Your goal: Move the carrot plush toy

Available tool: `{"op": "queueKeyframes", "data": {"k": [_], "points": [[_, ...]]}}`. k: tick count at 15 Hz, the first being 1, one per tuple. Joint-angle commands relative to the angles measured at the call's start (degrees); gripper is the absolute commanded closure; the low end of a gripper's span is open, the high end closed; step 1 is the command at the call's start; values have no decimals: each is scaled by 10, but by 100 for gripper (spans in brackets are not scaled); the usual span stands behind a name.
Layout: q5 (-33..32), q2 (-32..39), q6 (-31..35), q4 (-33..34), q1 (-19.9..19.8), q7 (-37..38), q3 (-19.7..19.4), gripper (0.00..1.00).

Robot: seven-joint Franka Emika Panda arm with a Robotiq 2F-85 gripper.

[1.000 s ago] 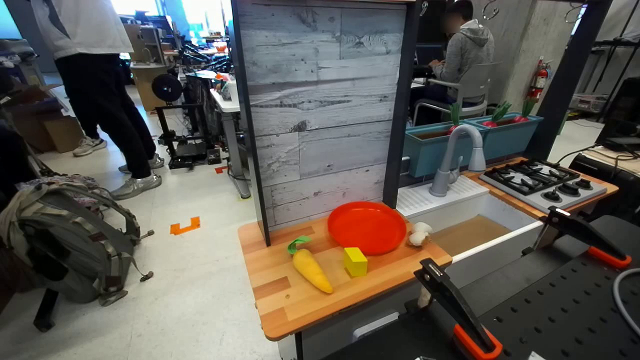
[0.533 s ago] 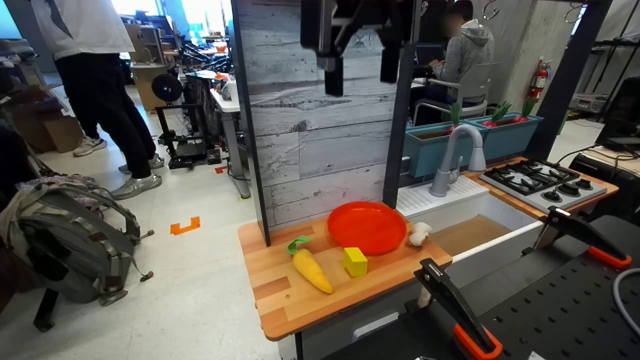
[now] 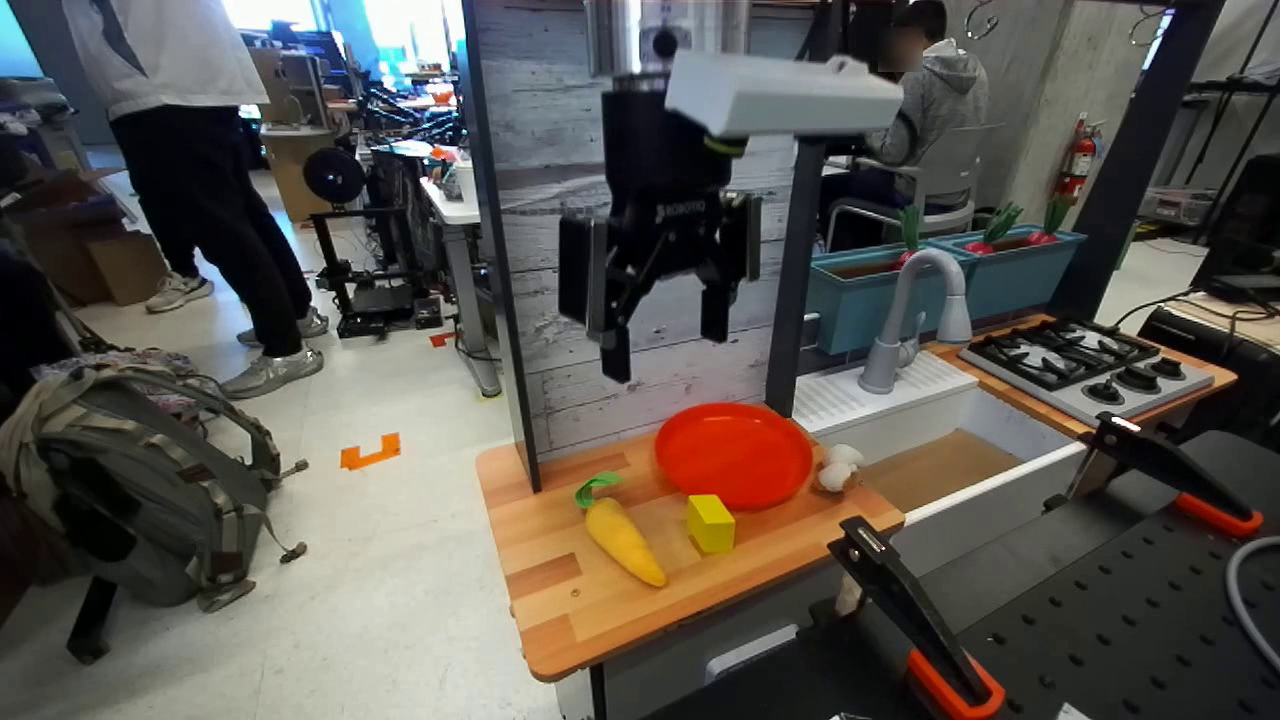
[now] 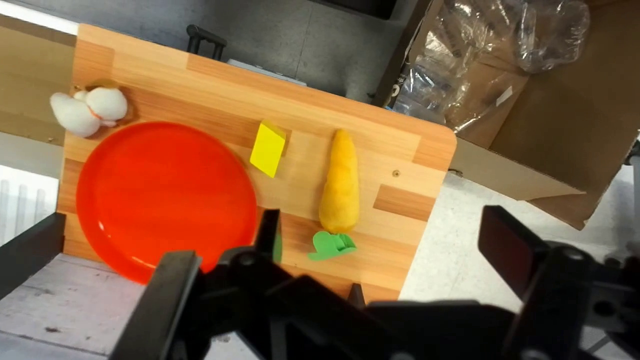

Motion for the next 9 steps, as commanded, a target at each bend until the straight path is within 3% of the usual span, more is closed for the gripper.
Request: {"op": "queueKeyframes", "data": {"k": [1, 9], "points": [[8, 106, 31, 69, 14, -13, -20, 0], [17, 268, 16, 207, 26, -17, -24, 0]]}}
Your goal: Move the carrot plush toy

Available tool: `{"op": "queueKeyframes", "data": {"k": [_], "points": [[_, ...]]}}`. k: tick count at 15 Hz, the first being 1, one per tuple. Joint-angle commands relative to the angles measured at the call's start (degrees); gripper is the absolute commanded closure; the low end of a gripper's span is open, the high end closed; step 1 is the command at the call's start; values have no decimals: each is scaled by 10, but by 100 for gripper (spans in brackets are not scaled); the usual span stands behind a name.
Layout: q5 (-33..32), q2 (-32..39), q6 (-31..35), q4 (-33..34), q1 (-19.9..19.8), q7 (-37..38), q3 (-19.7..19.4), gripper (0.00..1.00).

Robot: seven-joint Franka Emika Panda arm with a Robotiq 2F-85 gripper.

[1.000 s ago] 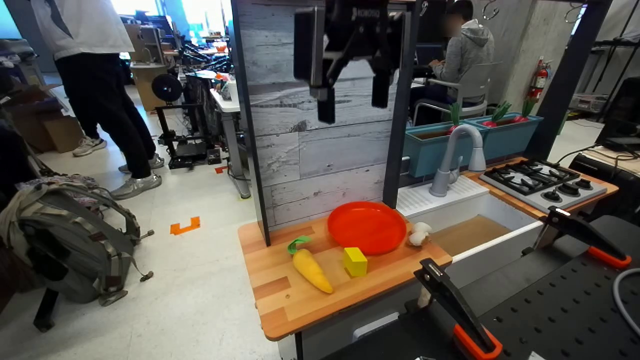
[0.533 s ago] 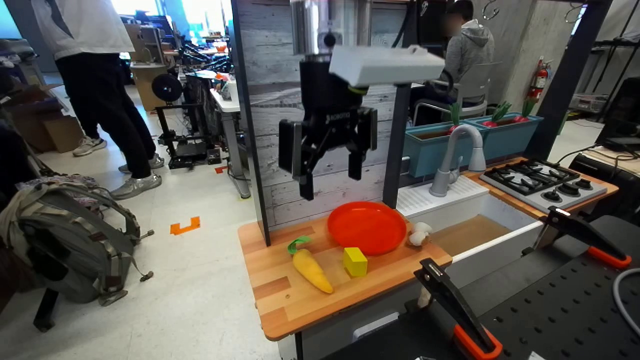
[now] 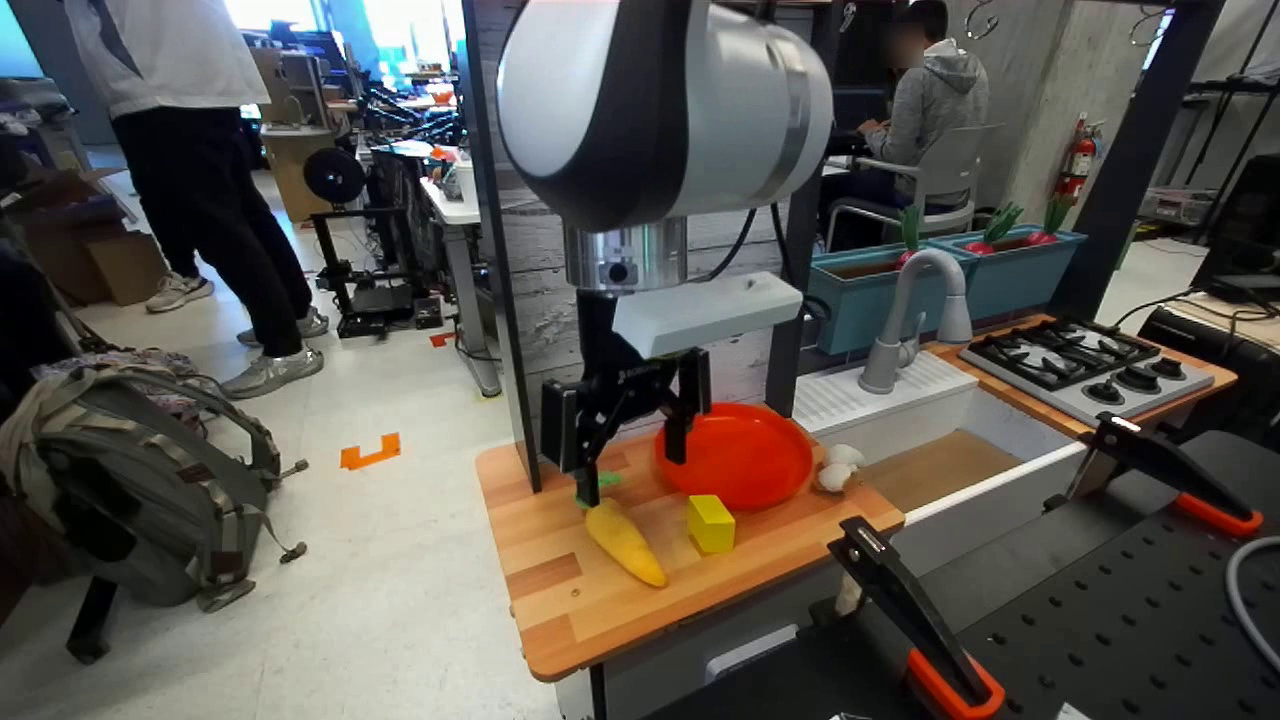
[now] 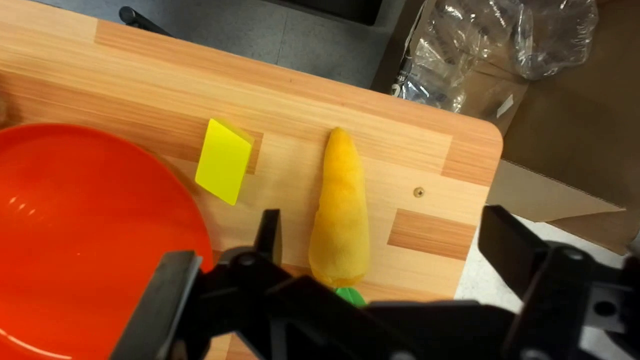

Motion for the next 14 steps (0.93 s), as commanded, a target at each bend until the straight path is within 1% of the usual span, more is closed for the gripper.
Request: {"op": "queueKeyframes", "data": {"k": [1, 6, 10, 11, 12, 13, 14], "points": [[16, 66, -23, 80, 18, -12, -10, 0], [18, 125, -63, 157, 22, -15, -8, 0], [14, 157, -116, 215, 29, -16, -10, 0], [14, 163, -126, 225, 30, -18, -9, 25], [12, 167, -131, 235, 34, -16, -12, 28], [10, 172, -137, 244, 37, -15, -13, 34], [9, 177, -141, 253, 40, -14, -15, 44]]}}
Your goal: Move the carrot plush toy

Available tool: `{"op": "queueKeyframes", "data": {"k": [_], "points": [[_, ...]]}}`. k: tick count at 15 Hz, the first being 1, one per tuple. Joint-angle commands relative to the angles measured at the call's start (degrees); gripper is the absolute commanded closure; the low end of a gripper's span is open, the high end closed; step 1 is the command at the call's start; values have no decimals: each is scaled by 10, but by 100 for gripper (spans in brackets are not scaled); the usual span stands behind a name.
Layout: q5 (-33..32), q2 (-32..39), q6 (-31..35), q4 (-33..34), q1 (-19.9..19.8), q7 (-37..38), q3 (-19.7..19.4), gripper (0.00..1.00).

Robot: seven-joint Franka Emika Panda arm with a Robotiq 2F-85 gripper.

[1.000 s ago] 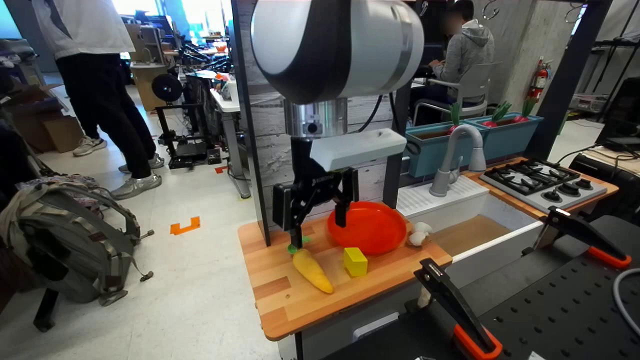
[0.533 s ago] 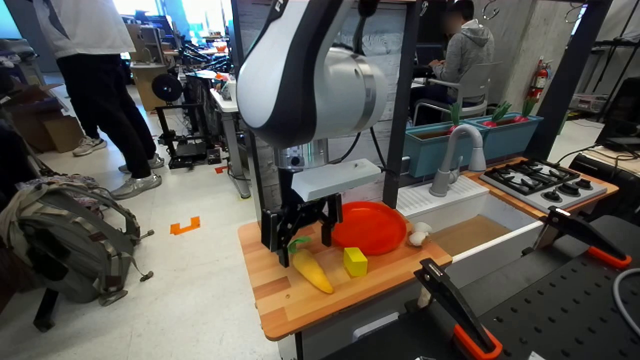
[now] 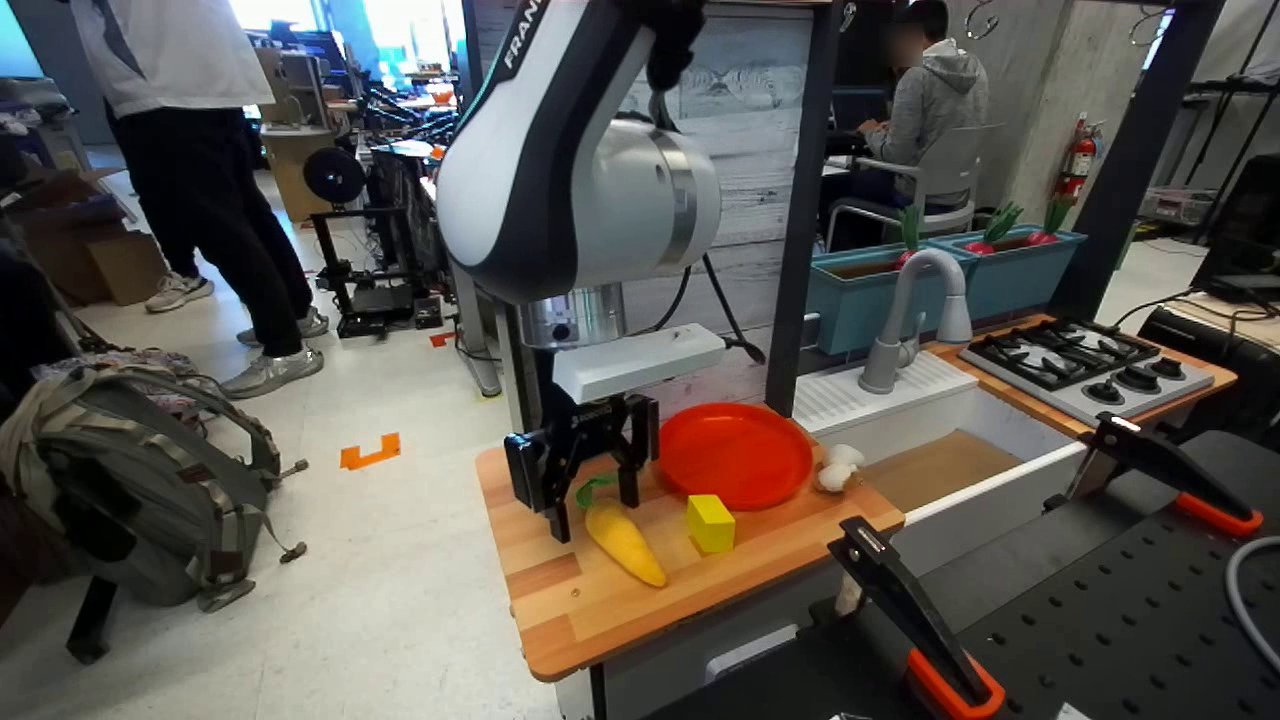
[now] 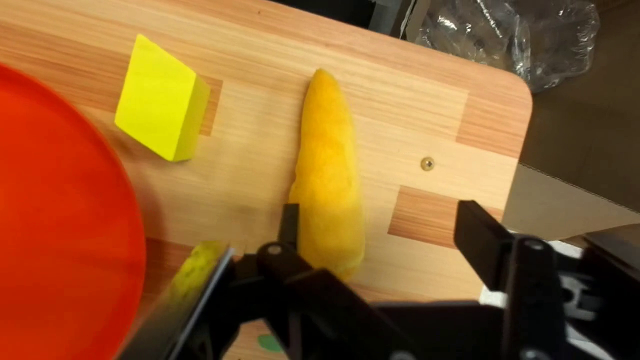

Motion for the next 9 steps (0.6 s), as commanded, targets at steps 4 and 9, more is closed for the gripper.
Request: {"op": "queueKeyframes", "data": {"k": [4, 9], "points": [[5, 43, -48, 77, 30, -5, -20, 73], [1, 50, -60, 89, 42, 4, -36, 25]]}}
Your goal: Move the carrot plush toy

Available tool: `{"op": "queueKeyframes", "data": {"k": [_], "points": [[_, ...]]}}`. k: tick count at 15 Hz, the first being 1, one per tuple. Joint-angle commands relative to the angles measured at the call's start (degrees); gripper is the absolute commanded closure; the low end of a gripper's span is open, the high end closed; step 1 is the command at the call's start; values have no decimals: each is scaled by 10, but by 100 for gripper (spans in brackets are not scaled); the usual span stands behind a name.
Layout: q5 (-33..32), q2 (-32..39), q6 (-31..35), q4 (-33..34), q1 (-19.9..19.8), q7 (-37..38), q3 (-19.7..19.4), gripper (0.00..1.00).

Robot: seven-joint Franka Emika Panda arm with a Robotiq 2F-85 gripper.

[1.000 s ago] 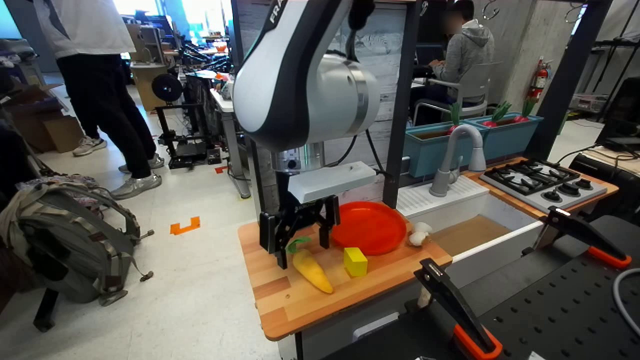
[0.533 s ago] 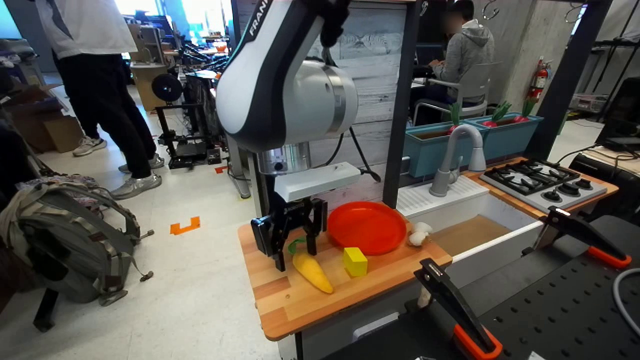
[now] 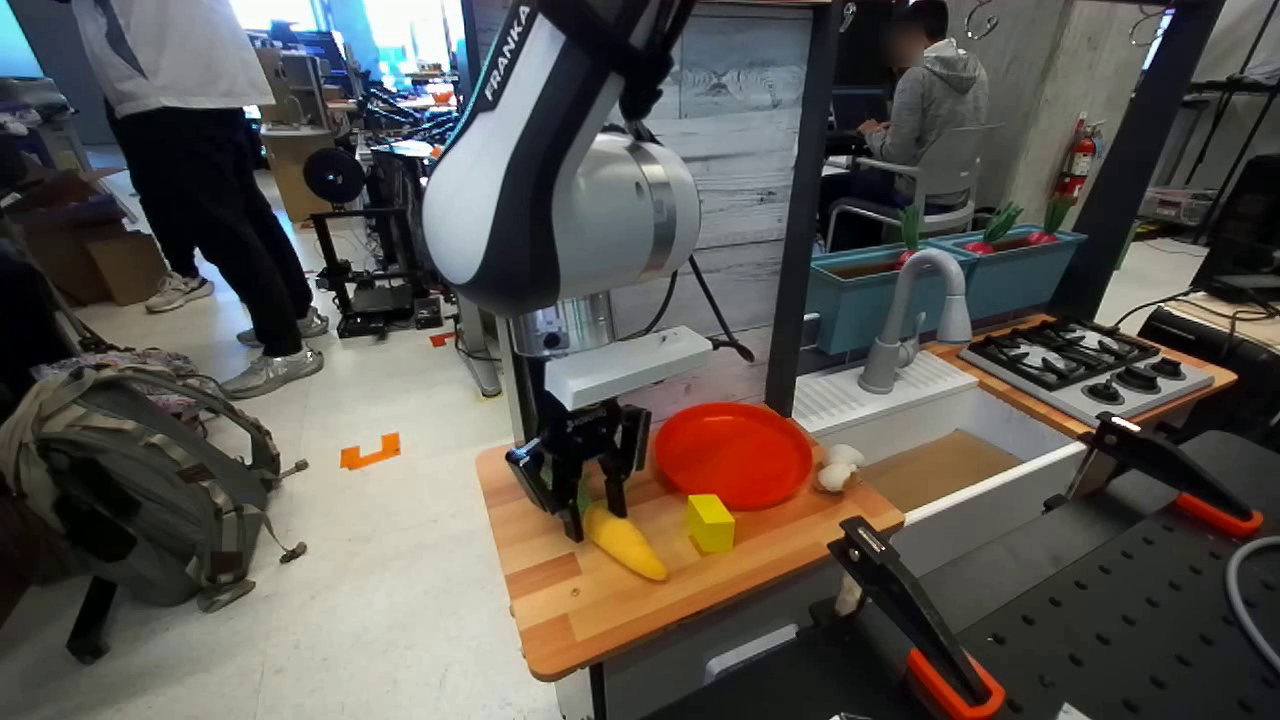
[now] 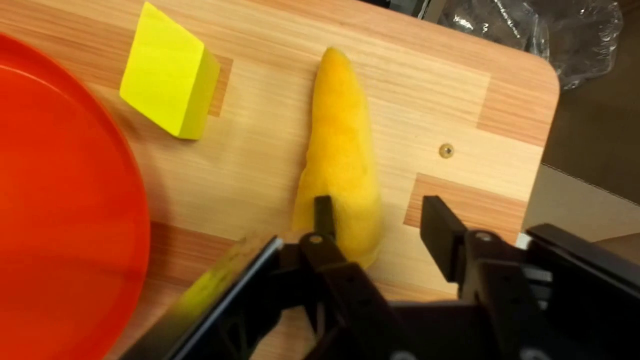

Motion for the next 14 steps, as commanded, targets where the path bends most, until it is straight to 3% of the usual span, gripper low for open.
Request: {"op": "queueKeyframes", "data": {"k": [1, 3, 4, 5, 6, 11, 14], "points": [[0, 23, -34, 41, 20, 6, -17, 19], [-1, 25, -35, 42, 23, 8, -21, 4], [-2, 27, -34, 44, 25, 9, -23, 47], [-1, 28, -28, 42, 25, 11, -24, 41], [-2, 29, -27, 43, 26, 11, -24, 41], [1, 30, -23, 44, 28, 18, -26, 79], [9, 15, 12, 21, 26, 42, -26, 99]]}}
